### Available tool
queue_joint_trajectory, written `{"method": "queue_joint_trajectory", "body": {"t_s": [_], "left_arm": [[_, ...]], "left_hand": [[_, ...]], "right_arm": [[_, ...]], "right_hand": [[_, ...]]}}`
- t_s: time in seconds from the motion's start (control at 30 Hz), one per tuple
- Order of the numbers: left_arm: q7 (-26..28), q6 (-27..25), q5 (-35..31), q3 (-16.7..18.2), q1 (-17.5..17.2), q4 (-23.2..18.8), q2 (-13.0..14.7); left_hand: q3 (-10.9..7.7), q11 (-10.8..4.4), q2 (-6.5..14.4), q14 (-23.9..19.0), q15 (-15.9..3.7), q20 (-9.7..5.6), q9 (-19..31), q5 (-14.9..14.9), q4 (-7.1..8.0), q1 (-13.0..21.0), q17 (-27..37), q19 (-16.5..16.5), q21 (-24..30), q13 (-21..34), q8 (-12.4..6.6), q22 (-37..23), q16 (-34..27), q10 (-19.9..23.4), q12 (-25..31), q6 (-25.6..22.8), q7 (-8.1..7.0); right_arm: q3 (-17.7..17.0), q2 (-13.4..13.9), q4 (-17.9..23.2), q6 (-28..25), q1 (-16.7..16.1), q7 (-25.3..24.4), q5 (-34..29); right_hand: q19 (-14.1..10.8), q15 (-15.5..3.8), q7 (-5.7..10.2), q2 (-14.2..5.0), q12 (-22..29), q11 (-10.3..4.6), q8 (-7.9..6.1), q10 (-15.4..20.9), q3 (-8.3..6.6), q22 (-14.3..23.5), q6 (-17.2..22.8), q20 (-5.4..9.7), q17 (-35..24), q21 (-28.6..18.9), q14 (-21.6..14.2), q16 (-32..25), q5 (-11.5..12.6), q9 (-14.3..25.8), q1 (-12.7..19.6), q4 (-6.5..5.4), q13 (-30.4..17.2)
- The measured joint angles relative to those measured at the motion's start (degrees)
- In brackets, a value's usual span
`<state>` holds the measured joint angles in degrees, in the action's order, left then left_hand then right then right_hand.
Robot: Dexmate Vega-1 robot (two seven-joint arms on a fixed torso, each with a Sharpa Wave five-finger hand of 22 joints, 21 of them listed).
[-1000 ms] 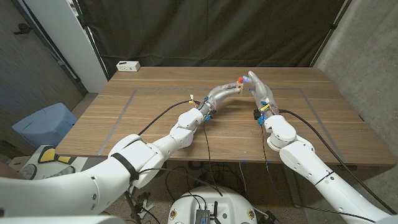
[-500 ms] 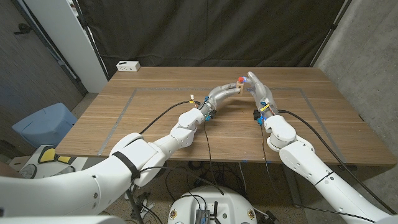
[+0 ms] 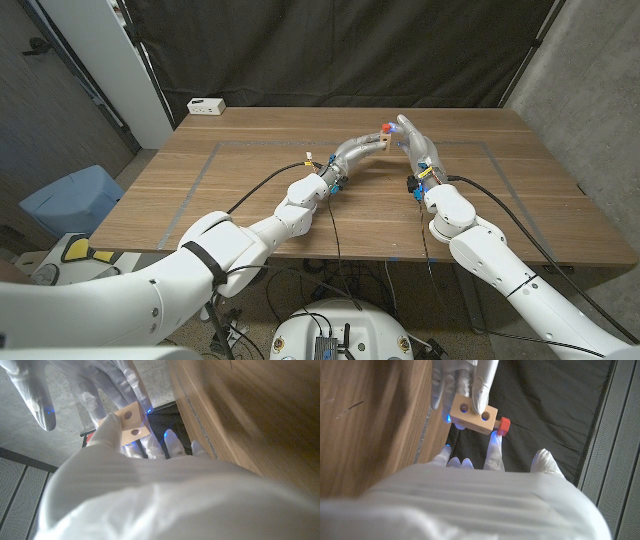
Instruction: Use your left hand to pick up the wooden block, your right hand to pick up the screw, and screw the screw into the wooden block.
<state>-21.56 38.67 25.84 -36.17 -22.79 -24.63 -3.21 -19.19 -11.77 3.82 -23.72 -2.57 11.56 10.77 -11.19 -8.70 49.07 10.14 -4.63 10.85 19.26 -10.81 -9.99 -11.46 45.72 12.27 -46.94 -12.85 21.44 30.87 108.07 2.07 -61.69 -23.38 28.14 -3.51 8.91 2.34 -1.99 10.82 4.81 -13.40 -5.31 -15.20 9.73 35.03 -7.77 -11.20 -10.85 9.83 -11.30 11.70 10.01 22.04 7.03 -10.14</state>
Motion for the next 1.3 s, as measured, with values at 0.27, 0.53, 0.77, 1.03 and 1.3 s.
{"method": "queue_joint_trajectory", "body": {"t_s": [0.27,0.53,0.77,1.03,1.3], "left_arm": [[-0.24,-0.32,0.07,0.20,0.36,0.78,-0.33],[-0.55,-0.90,0.39,0.49,0.70,1.56,-0.66],[-0.81,-1.63,0.51,0.67,1.01,2.11,-0.95],[-0.94,-2.45,0.56,0.84,1.34,2.61,-1.21],[-0.98,-3.07,0.58,0.93,1.63,2.92,-1.34]], "left_hand": [[-0.05,0.00,0.00,0.00,0.00,0.00,0.01,0.04,0.05,0.00,0.00,0.00,0.00,0.00,0.00,0.00,0.00,0.00,0.00,0.00,0.00],[-0.08,0.00,0.02,0.00,0.00,0.00,0.03,0.05,0.07,-0.02,0.00,0.00,0.00,0.03,0.00,0.00,0.00,0.00,-0.02,0.00,0.00],[-0.08,0.00,0.03,0.00,0.00,0.00,0.05,0.05,0.07,-0.03,0.00,0.00,0.00,0.26,0.00,0.00,0.00,0.00,-0.11,0.00,0.00],[-0.30,0.21,0.20,0.00,0.00,0.00,0.05,-0.07,-0.16,-0.20,0.00,0.00,0.00,0.44,0.00,0.00,0.00,0.21,-0.12,0.00,0.00],[-0.29,0.21,0.27,0.00,0.00,0.00,0.04,-0.07,-0.17,-0.27,0.00,0.00,0.00,0.13,0.00,0.00,0.00,0.21,-0.12,0.00,0.00]], "right_arm": [[0.07,0.16,0.58,-0.65,-0.19,-0.53,-0.43],[0.13,0.29,1.06,-1.40,-0.35,-1.15,-0.85],[0.14,0.52,1.79,-2.06,-0.75,-1.73,-1.18],[0.30,0.75,2.57,-2.83,-1.15,-2.33,-1.76],[0.59,0.95,3.33,-3.71,-1.33,-2.77,-2.40]], "right_hand": [[-0.50,-0.03,-0.09,-0.30,0.21,0.00,0.14,0.00,-0.25,0.00,0.50,0.10,0.00,0.00,0.03,0.00,0.00,-0.02,0.30,0.25,0.00],[-0.63,-0.02,-0.11,-0.53,0.21,-0.22,0.18,0.22,-0.24,0.00,0.93,0.22,0.00,0.00,0.03,0.00,0.00,-0.01,0.07,0.24,-0.01],[-0.91,-0.02,-0.09,-0.53,0.21,-0.21,0.59,0.21,-0.24,0.00,0.90,0.10,0.00,-0.45,0.02,0.00,0.00,0.01,0.07,0.24,-0.01],[-1.11,-0.02,0.22,-0.53,0.21,-0.41,0.59,0.41,-0.41,0.00,1.22,0.30,-0.01,-0.45,0.02,0.00,0.00,0.01,0.07,0.41,-0.01],[-1.11,-0.02,0.23,-0.53,0.21,-0.41,1.03,0.41,-0.41,0.00,1.62,0.30,0.00,-0.45,0.02,0.00,0.00,-0.01,0.07,0.41,-0.01]]}}
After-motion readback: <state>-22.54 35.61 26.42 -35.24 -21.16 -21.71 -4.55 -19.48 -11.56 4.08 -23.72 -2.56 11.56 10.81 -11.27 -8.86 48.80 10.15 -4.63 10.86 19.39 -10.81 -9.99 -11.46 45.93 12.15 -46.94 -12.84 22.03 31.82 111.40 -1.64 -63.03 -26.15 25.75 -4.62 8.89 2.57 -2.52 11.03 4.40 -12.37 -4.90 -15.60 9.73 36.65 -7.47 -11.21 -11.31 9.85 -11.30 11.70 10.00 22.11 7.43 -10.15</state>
